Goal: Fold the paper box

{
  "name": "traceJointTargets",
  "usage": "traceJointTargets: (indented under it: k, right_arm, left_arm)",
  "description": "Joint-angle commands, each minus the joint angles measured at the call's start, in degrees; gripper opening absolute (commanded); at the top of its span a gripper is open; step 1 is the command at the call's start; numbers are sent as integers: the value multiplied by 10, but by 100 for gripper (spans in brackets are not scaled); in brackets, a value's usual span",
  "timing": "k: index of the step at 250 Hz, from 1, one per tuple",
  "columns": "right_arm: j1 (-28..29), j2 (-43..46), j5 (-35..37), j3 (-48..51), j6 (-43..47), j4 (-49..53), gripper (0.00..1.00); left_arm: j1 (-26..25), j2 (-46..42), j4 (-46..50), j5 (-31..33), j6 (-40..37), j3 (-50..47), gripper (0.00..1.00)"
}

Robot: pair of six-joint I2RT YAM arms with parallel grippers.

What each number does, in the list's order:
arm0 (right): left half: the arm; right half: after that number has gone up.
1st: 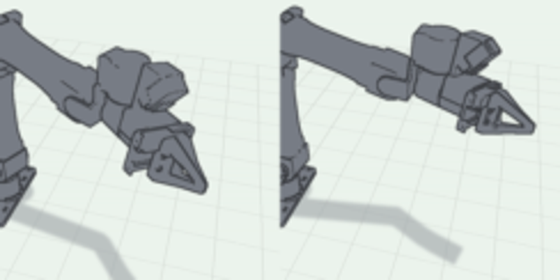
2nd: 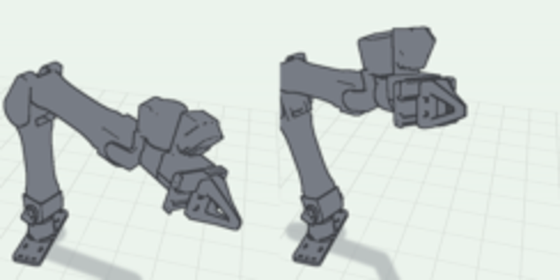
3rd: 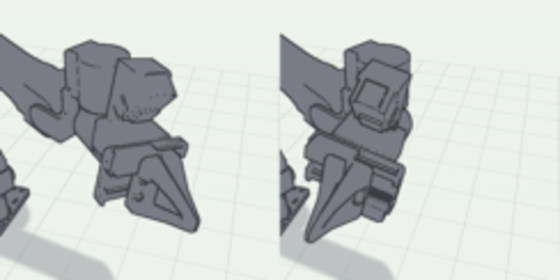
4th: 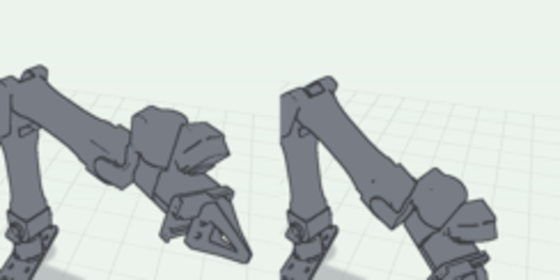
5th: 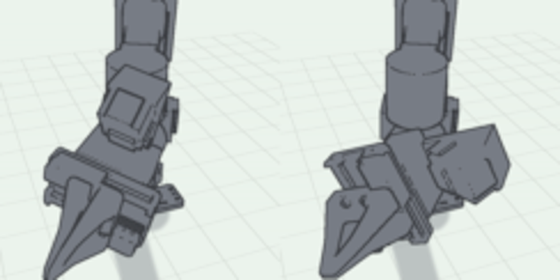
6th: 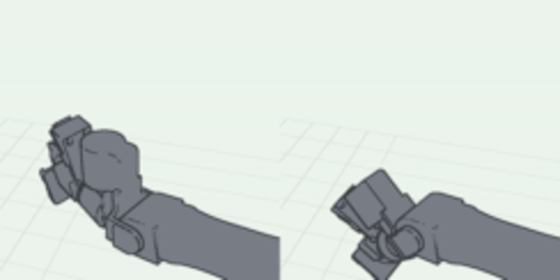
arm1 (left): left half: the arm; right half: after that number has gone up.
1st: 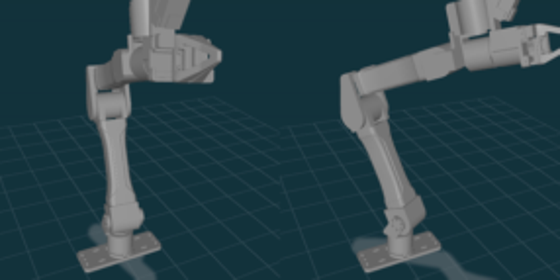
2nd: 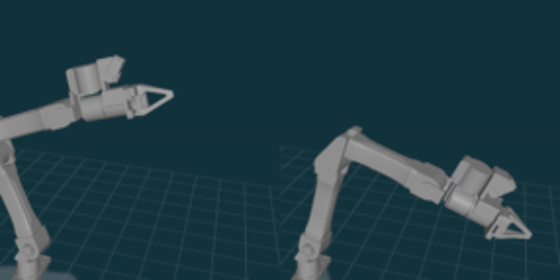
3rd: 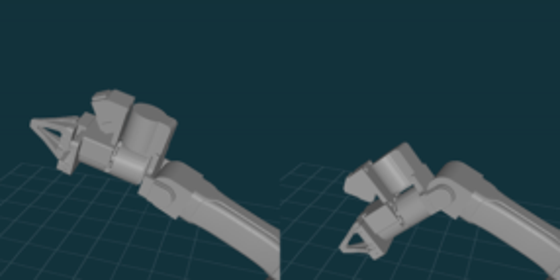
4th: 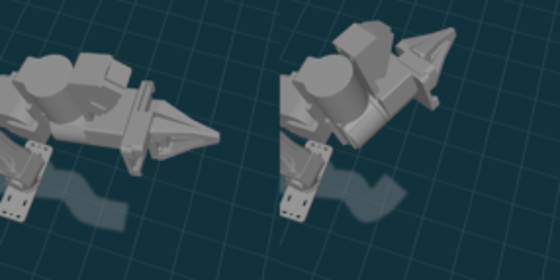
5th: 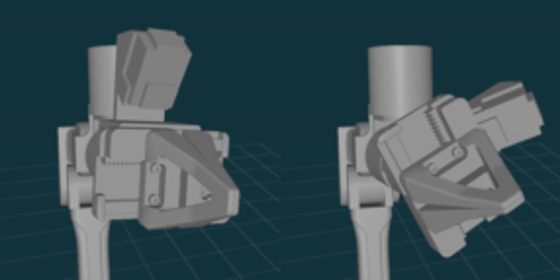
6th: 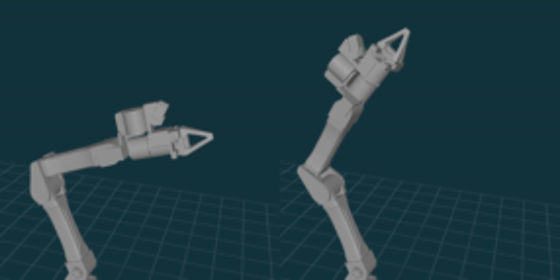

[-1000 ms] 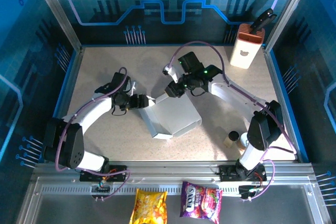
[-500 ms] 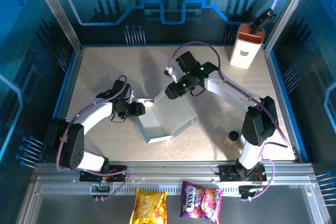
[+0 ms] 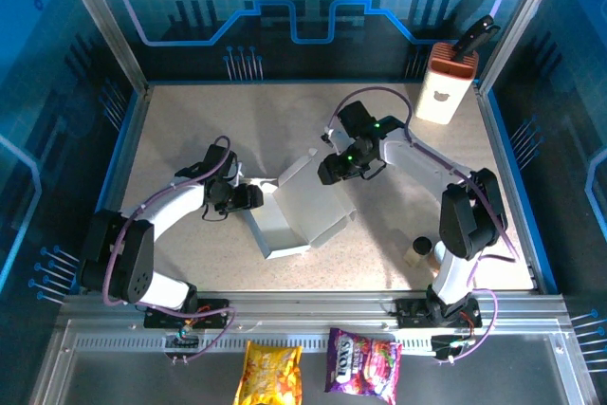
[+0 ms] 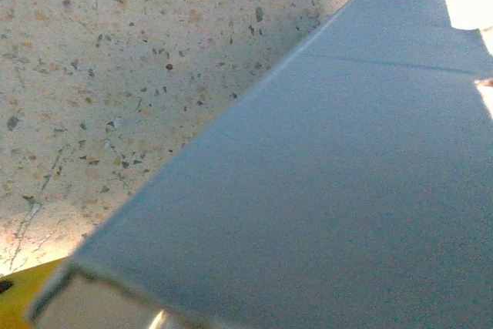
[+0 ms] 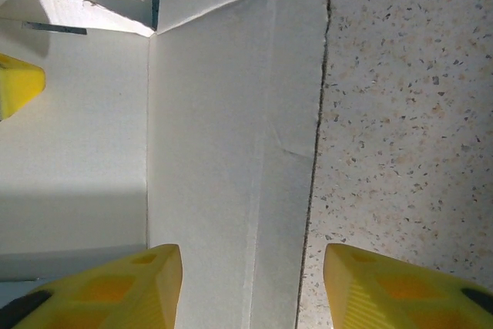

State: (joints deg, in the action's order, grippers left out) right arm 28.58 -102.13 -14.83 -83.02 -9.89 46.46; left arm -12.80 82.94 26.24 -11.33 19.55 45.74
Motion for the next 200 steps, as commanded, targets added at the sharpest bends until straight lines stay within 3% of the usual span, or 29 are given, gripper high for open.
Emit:
traceJointTargets:
  k: [1, 44, 65, 141, 200]
  right_arm:
    - [-12, -13, -31, 10, -8, -11, 46]
    - [-13, -4, -48, 15, -13, -18, 13]
    - [-12, 7, -26, 14, -15, -8, 4]
    - [-11, 119, 109, 31, -60, 60, 0]
    - [7, 202, 199, 83, -190, 76, 0]
  left_arm:
    - [2, 4, -5, 0, 1, -6, 65]
    - [1, -6, -8, -3, 6, 0, 66]
    - [1, -24, -5, -5, 10, 11, 68]
    - [3, -106, 28, -8, 26, 63, 80]
    - [-11, -60, 9, -82, 41, 70, 72]
